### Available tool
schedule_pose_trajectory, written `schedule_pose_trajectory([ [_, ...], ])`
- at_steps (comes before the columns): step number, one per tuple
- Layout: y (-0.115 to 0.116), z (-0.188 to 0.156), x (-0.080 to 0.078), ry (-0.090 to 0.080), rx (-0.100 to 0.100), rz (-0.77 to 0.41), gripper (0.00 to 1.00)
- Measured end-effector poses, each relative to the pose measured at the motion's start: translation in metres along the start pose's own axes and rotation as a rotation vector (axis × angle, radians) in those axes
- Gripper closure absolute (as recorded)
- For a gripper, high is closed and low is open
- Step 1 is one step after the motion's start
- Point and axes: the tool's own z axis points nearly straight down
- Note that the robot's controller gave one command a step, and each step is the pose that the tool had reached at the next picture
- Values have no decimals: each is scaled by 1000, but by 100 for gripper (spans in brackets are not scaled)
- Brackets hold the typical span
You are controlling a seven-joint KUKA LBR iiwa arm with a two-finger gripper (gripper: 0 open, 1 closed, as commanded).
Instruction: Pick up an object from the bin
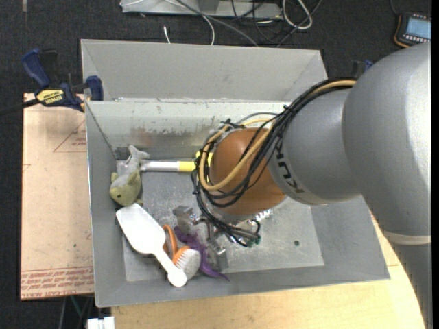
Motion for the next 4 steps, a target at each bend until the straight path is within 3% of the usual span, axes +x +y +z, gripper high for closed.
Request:
schedule_pose_trajectory([
  [1,-14,2,-31,-18,5,299,0],
  [2,21,0,-18,-4,0,27,100],
  [3,21,0,-18,-4,-1,28,100],
  [4,21,2,-17,-1,-1,28,0],
])
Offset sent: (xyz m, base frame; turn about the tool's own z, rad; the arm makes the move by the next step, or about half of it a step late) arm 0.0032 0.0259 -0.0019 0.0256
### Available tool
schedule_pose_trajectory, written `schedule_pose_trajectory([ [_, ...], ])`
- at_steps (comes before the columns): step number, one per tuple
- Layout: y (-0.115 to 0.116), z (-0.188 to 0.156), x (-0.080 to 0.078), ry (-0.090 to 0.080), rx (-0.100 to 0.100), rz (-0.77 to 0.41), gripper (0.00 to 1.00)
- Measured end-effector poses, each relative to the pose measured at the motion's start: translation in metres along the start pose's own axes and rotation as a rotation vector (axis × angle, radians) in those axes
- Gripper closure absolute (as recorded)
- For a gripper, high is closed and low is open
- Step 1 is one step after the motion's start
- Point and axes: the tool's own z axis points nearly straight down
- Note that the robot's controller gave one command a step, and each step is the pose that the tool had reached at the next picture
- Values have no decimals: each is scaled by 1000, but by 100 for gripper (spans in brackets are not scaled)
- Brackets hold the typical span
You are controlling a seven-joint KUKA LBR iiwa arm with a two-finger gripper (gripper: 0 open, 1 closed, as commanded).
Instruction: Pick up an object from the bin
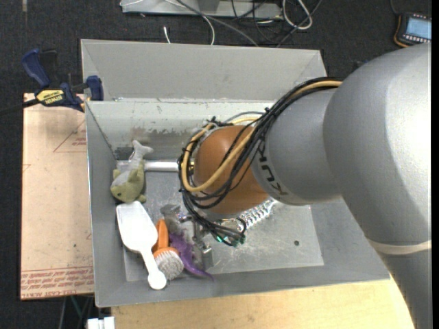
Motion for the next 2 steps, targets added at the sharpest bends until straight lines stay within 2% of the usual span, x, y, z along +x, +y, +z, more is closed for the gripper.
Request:
schedule_pose_trajectory([
  [1,0,-1,-1,-2,1,0,100],
  [2,-1,-1,-1,-2,1,1,100],
])
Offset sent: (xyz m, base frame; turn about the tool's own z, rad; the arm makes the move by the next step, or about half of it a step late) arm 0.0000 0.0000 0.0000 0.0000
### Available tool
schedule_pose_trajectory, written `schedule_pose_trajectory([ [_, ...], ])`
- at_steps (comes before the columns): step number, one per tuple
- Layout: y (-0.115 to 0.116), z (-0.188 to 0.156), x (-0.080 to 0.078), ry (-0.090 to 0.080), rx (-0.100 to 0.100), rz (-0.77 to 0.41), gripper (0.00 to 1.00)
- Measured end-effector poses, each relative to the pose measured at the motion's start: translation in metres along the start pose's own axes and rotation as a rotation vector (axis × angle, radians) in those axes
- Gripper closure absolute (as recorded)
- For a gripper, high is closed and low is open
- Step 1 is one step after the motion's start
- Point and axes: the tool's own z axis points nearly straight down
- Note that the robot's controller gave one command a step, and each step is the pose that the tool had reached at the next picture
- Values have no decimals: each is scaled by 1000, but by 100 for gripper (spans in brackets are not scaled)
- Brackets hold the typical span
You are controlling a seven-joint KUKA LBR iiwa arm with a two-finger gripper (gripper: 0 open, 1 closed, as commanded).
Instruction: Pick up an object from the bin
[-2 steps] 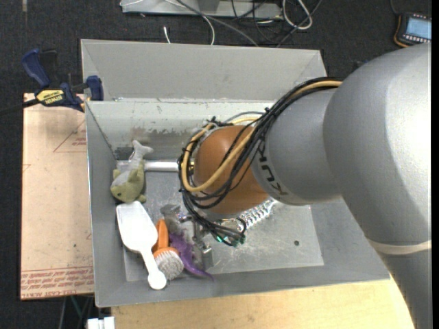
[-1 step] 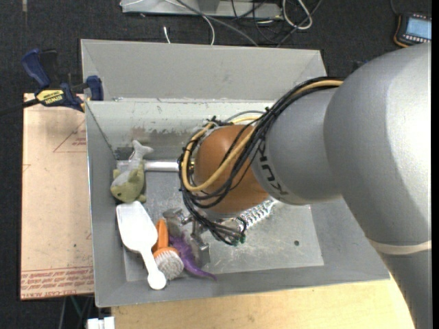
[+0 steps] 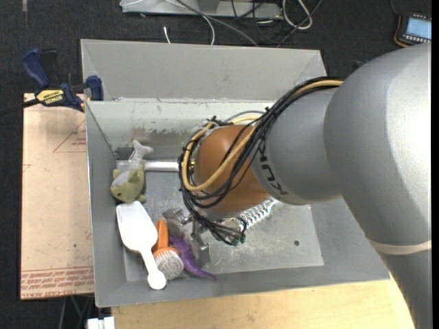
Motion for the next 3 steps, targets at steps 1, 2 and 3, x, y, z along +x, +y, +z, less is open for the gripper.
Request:
schedule_pose_trajectory([
  [1,0,0,0,0,0,0,100],
  [2,0,0,0,0,0,0,100],
  [3,0,0,0,0,0,0,100],
])
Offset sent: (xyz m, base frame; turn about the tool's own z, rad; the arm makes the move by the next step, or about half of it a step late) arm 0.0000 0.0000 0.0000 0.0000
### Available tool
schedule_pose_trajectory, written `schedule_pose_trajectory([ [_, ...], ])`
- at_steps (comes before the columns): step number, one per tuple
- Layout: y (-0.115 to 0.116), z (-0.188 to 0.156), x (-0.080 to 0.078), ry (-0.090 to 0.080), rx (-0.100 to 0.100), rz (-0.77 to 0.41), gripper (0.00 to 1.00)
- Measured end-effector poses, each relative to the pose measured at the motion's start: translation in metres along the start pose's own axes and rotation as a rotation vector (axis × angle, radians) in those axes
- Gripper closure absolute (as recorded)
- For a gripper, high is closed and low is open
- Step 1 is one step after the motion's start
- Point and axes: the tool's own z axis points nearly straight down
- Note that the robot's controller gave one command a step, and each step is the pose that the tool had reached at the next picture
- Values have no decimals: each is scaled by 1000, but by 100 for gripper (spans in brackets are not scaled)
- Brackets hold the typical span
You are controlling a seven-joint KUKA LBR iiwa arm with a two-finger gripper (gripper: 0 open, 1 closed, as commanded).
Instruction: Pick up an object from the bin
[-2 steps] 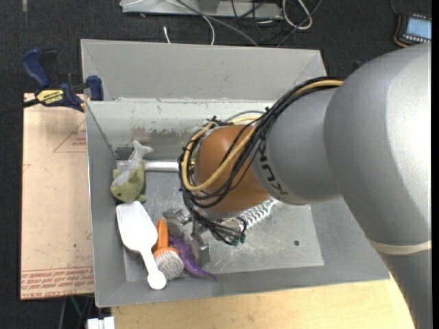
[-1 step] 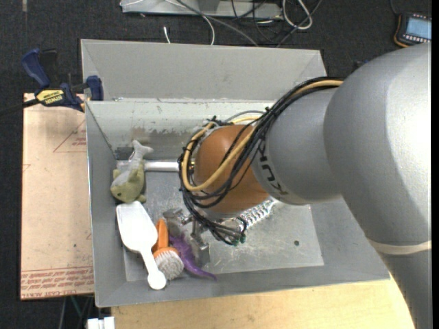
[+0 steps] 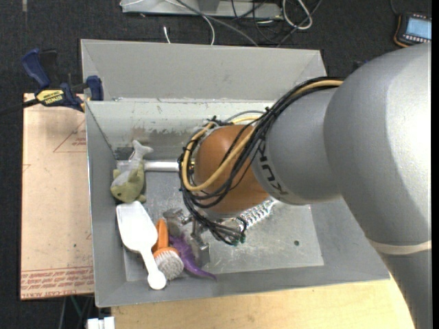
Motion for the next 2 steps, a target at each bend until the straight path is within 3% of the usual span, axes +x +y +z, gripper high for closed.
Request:
schedule_pose_trajectory([
  [1,-1,-1,4,-12,0,-16,100],
  [2,-1,-1,4,-12,0,-16,100],
])
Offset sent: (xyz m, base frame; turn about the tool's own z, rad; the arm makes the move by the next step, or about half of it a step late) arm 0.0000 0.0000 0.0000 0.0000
